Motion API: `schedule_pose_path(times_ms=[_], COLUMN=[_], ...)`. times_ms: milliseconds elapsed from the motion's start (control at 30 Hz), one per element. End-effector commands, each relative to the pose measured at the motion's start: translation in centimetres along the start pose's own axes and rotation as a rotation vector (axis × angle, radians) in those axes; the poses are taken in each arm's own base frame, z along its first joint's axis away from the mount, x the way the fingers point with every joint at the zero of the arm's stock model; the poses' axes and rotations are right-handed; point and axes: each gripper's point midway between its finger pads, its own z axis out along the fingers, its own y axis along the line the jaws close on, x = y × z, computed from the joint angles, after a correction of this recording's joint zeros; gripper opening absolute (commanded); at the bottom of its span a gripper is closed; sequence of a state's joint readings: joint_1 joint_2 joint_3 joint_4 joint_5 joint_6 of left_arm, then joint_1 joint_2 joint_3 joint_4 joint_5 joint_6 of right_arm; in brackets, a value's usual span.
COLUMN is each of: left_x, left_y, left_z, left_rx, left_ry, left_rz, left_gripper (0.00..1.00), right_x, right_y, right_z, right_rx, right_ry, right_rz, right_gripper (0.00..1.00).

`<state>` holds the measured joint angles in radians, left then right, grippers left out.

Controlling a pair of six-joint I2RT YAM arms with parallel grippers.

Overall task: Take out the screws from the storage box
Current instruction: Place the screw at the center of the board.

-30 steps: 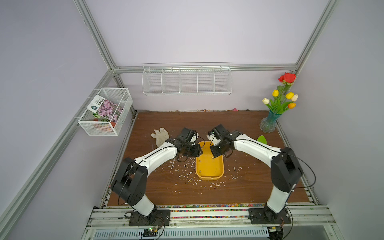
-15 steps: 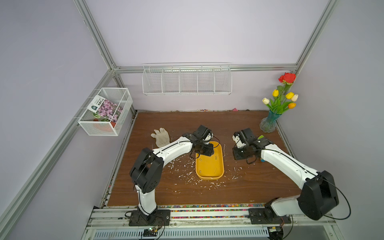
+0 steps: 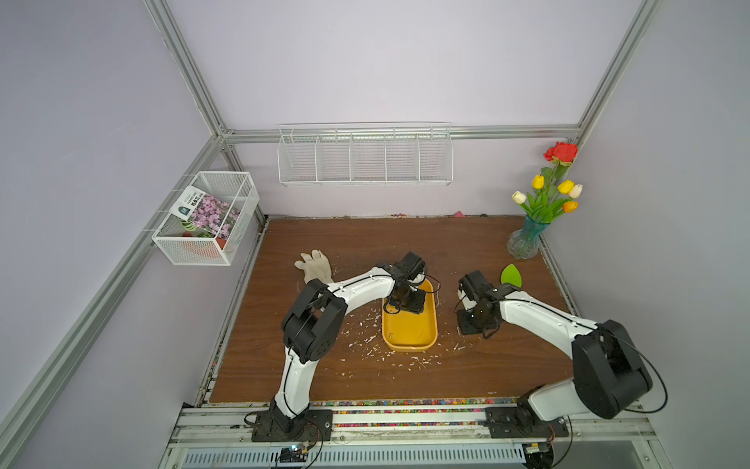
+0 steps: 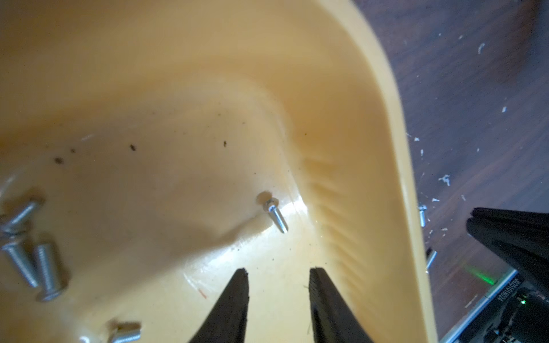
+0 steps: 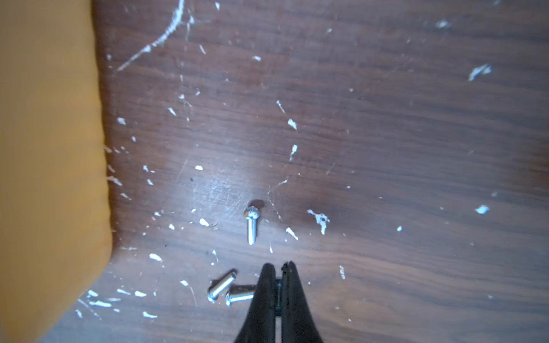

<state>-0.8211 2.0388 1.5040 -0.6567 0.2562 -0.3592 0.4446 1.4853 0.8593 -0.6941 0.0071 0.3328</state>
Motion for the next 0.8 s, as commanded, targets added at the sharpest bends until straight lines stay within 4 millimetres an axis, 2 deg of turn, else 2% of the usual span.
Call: schedule_pose_path(times_ms=[0,133,200,333,400,500,767], left_x=[-0.3,-0.3,-0.1,0.2,0.1,-0.1,-0.3], left_y=[0.2,0.2,0.6,0.8,0.7,0.3,-0.1], left_z=[0.9,1.4,1.7,2.2,2.2,2.0,2.5], left_rx=[-0.027,-0.047,-0.063,-0.065,-0.065,-0.051,-0.044], left_ry=[0.019,0.037,0.054,0.071,0.068,0.054,0.061], left_rz=[-0.011,-0.013,-0.02,-0.021,-0.019,-0.008,-0.004], left_gripper=[0.39,0.4,0.4,0.4,0.4,0.4,0.41], right_x=[0.2,0.2,0.3,0.5,0.4,0.2,-0.3], right_y=[0.1,0.5,0.6,0.8,0.9,0.9,0.8], right_z=[1.1,1.5,1.7,2.1,2.0,1.6,0.5], right_rx=[0.0,0.002,0.005,-0.006,-0.013,-0.015,-0.01], right_ry=[0.016,0.023,0.027,0.042,0.031,0.016,-0.019], right_rz=[0.014,0.01,0.012,0.017,0.021,0.026,0.033], right_gripper=[0.0,0.02,0.08,0.13,0.2,0.25,0.28])
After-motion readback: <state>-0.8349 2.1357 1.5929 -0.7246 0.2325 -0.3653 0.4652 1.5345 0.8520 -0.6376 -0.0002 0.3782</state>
